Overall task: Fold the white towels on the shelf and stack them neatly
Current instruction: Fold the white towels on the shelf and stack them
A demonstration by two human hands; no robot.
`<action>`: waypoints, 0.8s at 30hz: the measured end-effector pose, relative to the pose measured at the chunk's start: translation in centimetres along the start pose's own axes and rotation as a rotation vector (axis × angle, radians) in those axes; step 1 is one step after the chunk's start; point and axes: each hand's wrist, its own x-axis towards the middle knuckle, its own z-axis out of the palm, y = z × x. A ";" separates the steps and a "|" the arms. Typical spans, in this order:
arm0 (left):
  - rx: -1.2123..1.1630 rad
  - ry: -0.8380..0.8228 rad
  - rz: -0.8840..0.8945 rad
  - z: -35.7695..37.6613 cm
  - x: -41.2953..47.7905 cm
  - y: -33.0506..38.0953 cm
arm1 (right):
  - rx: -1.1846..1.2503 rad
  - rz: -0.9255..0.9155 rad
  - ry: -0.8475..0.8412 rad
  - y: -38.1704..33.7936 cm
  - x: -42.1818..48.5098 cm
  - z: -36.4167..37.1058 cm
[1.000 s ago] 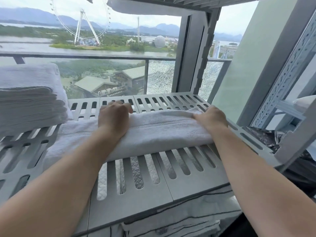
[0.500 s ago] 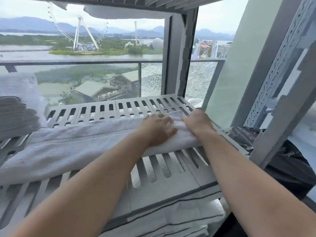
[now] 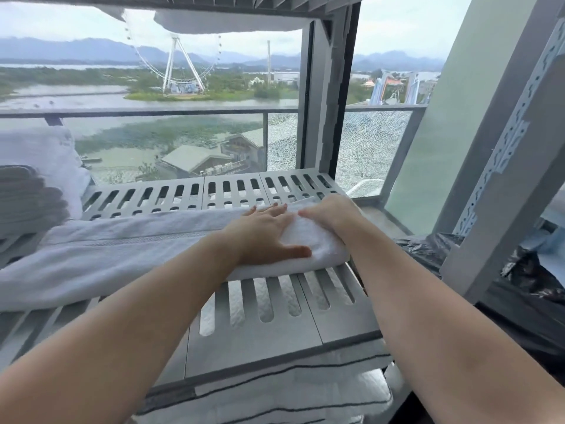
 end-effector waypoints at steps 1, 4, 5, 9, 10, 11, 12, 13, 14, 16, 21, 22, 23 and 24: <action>0.017 0.023 -0.043 -0.1 0.0 -0.1 | 0.011 0.017 0.005 0.2 0.2 0.1; 0.009 0.022 -0.132 0.5 -0.1 -0.3 | 0.011 0.056 0.039 -0.3 0.7 0.6; -0.003 0.011 -0.135 1.0 -0.2 -0.2 | -0.016 0.054 0.043 -0.7 0.7 0.6; 0.004 0.018 -0.122 2.0 0.0 -0.2 | 0.065 -0.022 -0.033 -1.5 1.2 0.5; -0.001 0.028 -0.127 2.0 0.0 -0.3 | 0.149 -0.011 -0.064 -1.4 1.1 0.2; -0.005 0.040 -0.132 2.0 0.0 -0.3 | 0.224 0.009 -0.087 -1.4 1.1 -0.2; -0.007 0.053 -0.136 2.1 -0.1 -0.3 | 0.292 0.032 -0.113 -1.3 1.0 -0.6; -0.008 0.063 -0.137 2.1 -0.2 -0.2 | 0.365 0.057 -0.147 -1.3 1.0 -1.0; -0.010 0.074 -0.137 2.1 -0.3 -0.2 | 0.429 0.090 -0.184 -1.3 0.9 -1.4; -0.016 0.100 -0.134 2.2 -0.4 -0.1 | 0.483 0.175 -0.251 -1.1 0.4 -2.0; -0.037 0.136 -0.134 2.1 -0.7 0.1 | 0.667 0.258 -0.353 -0.4 -0.5 -2.5; -0.043 0.136 -0.138 2.0 -0.8 0.2 | 0.688 0.242 -0.301 -0.4 -0.5 -2.4; -0.053 0.139 -0.148 1.9 -0.8 0.2 | 0.702 0.212 -0.214 -0.4 -0.4 -2.2; -0.067 0.149 -0.165 1.8 -0.9 0.2 | 0.710 0.169 -0.121 -0.5 -0.4 -1.9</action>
